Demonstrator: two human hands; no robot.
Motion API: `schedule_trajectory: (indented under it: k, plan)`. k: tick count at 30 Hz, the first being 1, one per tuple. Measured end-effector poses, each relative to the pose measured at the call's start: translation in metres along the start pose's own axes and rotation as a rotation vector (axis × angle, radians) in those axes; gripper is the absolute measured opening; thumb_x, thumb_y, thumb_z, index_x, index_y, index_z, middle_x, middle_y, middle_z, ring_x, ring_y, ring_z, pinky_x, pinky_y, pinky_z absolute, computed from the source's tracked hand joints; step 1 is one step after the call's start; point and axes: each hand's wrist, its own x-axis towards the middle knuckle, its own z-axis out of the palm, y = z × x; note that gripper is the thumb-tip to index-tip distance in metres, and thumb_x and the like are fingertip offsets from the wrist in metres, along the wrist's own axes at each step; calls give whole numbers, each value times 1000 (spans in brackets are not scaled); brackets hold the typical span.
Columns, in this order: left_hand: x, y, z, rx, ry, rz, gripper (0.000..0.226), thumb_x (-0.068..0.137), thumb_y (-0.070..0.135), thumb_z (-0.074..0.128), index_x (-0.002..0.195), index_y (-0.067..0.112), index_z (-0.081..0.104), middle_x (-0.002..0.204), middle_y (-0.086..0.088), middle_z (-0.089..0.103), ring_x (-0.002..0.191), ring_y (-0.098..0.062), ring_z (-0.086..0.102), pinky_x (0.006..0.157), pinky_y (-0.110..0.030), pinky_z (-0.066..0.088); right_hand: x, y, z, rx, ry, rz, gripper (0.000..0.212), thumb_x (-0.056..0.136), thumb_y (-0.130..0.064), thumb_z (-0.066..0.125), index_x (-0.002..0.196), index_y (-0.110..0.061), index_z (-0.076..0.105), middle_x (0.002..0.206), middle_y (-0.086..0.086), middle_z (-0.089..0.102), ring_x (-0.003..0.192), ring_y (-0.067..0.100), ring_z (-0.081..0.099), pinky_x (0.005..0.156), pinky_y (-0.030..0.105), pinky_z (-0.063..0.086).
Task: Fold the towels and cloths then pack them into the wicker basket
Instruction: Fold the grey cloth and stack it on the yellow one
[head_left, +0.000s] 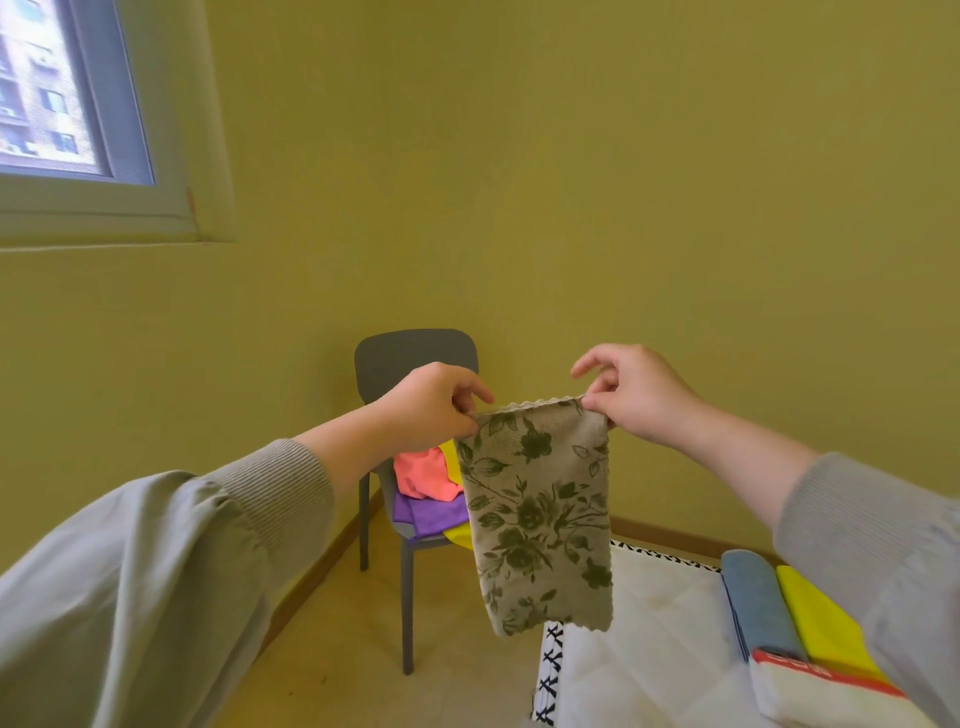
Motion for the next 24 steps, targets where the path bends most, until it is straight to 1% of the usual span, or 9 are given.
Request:
schedule_trajectory:
  k: [2,4,6,7,9,12,14,20,24]
  plan:
    - [0,1,2,-22,-77,-42,19,83,5,65,97,17,71,77,3,63,64,-11,52,54,-17,42,-1,3,4,-71,-79,-27,31,91,2,51,112,-18,61,88,3,62,74,16,55,66,28,48]
    - [0,3,5,-105,-109,-86,14,87,7,61,86,17,72,72,3,62,60,-10,48,50,-16,40,0,5,9,-209,-166,-14,29,96,-2,42,106,-17,64,94,4,62,75,18,54,66,30,45]
    - [1,1,9,-262,-89,-125,16,91,12,58,81,17,69,79,-2,63,71,-15,54,65,-26,49,0,6,10,-223,-224,38,28,98,-5,38,91,-16,62,81,5,59,64,17,46,58,28,37]
    - [2,1,12,-364,-68,-147,17,93,14,55,81,16,68,84,-5,64,77,-18,56,74,-32,51,1,6,9,-195,-236,55,29,98,-6,36,85,-17,59,77,5,55,64,17,44,58,27,34]
    - [5,2,19,-546,-25,-196,17,95,17,52,87,12,66,91,-14,65,86,-25,61,83,-37,53,1,11,8,-56,-225,104,32,97,-4,34,77,-18,54,76,6,53,70,18,45,64,29,37]
    - [12,9,32,-644,35,-234,18,96,16,49,91,12,65,100,-20,66,100,-35,63,91,-52,52,-4,20,8,250,-220,222,33,98,0,31,79,-13,54,73,7,55,69,17,55,60,31,51]
    - [16,15,41,-649,53,-242,18,96,17,48,89,13,64,98,-19,65,99,-36,63,91,-55,50,-8,28,7,321,-194,245,30,99,-3,35,82,-14,56,73,6,57,66,16,56,56,30,50]
    - [24,26,74,-761,-16,-294,18,98,15,45,92,12,62,97,-16,65,92,-29,63,89,-48,52,-17,72,-4,571,-204,322,12,94,-12,54,99,-8,63,85,8,64,72,17,61,57,27,53]
    - [33,28,98,-866,-191,-329,16,100,10,44,96,6,59,101,-17,65,94,-28,65,82,-38,56,-24,110,-10,698,-315,396,19,86,-3,60,103,-11,62,91,9,64,78,17,60,64,25,57]
